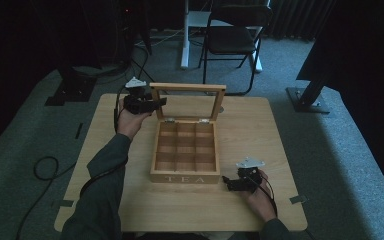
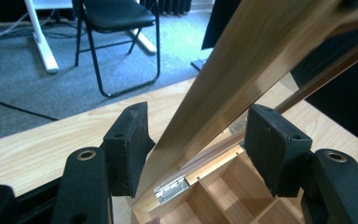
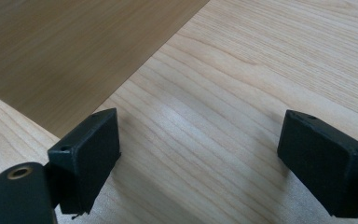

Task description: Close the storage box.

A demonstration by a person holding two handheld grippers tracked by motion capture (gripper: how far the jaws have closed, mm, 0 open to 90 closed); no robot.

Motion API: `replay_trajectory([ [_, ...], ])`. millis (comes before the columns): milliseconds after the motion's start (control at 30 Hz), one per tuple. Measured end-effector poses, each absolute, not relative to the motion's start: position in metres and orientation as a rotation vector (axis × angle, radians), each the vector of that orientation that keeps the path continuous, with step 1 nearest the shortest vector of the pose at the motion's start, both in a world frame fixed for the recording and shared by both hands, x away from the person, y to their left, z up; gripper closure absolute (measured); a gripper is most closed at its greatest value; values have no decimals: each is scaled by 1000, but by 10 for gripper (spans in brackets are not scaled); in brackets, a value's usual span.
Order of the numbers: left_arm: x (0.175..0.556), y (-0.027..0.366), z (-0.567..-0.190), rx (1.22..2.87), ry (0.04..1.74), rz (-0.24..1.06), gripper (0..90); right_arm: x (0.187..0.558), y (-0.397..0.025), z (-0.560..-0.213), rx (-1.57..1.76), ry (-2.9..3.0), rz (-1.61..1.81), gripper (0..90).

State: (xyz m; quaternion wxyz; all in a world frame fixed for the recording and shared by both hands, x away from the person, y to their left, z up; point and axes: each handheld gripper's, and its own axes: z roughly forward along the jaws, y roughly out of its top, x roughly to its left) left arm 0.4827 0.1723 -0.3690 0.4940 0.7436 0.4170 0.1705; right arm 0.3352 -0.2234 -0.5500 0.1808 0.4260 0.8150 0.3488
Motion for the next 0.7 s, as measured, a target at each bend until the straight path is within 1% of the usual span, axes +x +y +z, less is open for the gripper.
replay_trajectory([
  [233, 476, 178, -363, 1786, 1020, 422, 410, 335, -223, -550, 1203, 2302, 985, 125],
  [700, 465, 177, -352, 1841, 1015, 435, 487, 335, -223, -550, 1203, 2302, 985, 125],
])
